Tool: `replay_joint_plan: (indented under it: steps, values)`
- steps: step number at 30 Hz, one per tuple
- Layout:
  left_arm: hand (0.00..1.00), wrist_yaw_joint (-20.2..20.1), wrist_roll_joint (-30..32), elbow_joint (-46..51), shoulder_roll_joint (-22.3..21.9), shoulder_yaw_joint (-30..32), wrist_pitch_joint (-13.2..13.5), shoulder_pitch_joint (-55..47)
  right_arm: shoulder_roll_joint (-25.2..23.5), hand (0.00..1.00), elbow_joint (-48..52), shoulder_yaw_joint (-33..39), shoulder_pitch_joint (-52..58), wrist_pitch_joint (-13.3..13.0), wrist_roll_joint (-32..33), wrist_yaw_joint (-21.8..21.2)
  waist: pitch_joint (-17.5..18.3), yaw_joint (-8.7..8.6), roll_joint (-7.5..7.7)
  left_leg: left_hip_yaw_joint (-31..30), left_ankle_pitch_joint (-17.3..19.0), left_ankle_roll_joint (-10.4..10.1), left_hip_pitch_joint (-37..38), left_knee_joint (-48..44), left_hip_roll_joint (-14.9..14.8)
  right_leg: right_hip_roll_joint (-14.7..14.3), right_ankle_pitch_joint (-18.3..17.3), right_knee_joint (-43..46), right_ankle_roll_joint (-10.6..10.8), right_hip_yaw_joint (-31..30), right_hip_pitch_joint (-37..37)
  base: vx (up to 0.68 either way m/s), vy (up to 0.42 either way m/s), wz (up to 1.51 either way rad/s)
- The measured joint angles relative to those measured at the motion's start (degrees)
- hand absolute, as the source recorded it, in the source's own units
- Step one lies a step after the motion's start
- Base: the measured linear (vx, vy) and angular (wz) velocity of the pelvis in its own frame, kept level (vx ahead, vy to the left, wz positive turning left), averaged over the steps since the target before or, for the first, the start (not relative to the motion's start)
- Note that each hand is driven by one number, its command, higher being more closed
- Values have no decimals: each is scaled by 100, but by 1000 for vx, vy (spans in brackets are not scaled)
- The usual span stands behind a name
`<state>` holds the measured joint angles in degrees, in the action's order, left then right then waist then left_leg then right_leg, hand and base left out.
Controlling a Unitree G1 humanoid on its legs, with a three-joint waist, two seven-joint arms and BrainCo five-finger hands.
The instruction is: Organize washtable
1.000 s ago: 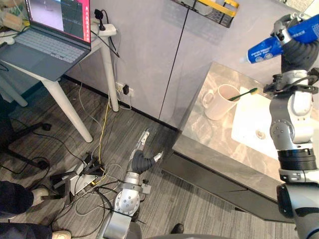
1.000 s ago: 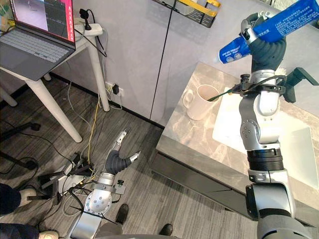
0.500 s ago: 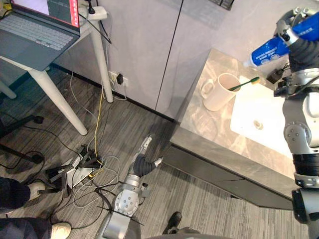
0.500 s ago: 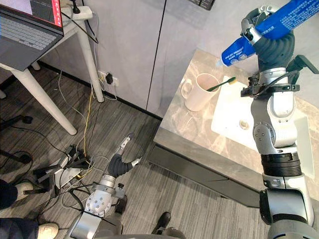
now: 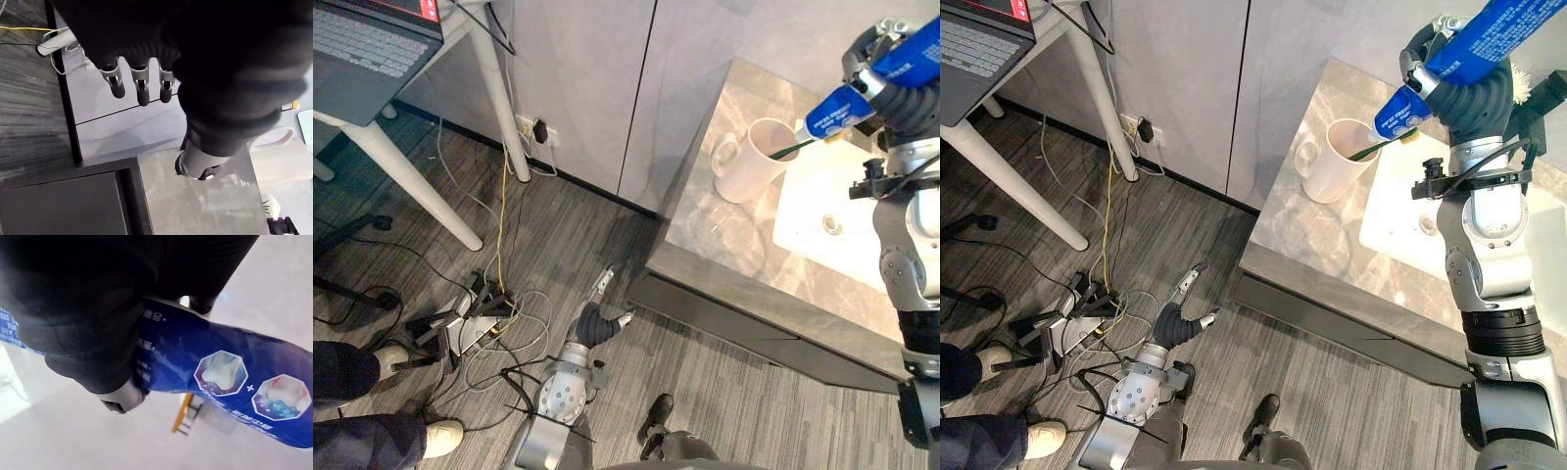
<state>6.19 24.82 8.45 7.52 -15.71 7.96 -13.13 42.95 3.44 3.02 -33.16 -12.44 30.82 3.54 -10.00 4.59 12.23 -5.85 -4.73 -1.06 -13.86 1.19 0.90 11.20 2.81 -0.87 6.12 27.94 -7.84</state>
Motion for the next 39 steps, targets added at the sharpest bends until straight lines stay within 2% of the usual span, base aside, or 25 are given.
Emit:
replay_joint_plan:
  steps: [2, 10, 14, 21, 27, 31, 39]
  values:
    - [0, -30, 0, -12, 0, -1, 1, -67, -1, 100, -10, 4, 0, 9, -16, 2, -21, -55, -10, 28, 8, 8, -46, -18, -2, 2, 6, 18, -6, -32, -64, 0, 13, -6]
    - [0, -125, 0, -135, -30, -42, 1, -164, -21, 100, -249, 10, -1, 57, -167, 53, -73, -60, -84, 149, 163, 19, -151, -242, -19, -6, 11, 54, -7, -166, -152, 1, 9, -10]
    - [0, -119, 0, -140, -38, -46, 1, -168, -245, 100, -294, 57, -1, 166, -168, 156, -74, -56, -84, 143, 164, 18, -159, -242, -19, -5, 11, 52, -7, -166, -151, 0, 0, 0]
    - [0, -117, 0, -141, -44, -51, 0, -170, -440, 100, -326, 58, -1, 174, -162, 161, -74, -45, -84, 125, 163, 18, -180, -244, -17, -5, 12, 52, -8, -143, -151, 0, 0, 0]
    - [0, -119, -2, -142, -44, -79, -1, -169, -440, 100, -374, 58, -1, 193, -162, 165, -74, -2, -84, 117, 163, 18, -194, -247, -17, -6, 13, 51, -8, -125, -151, 0, 0, 0]
    - [0, -123, -8, -143, -45, -188, -2, -169, -448, 100, -426, 58, -1, 265, -164, 183, -73, 109, -83, 117, 164, 18, -199, -246, -28, -15, 16, 50, -12, -121, -151, 0, 0, 0]
    - [0, -122, -61, -229, -43, -188, -28, -170, -604, 100, -421, 93, 2, 292, -166, 265, -68, 150, -72, 118, 164, 15, -240, -250, -102, -99, 148, -35, -49, -123, -153, -1, 1, 0]
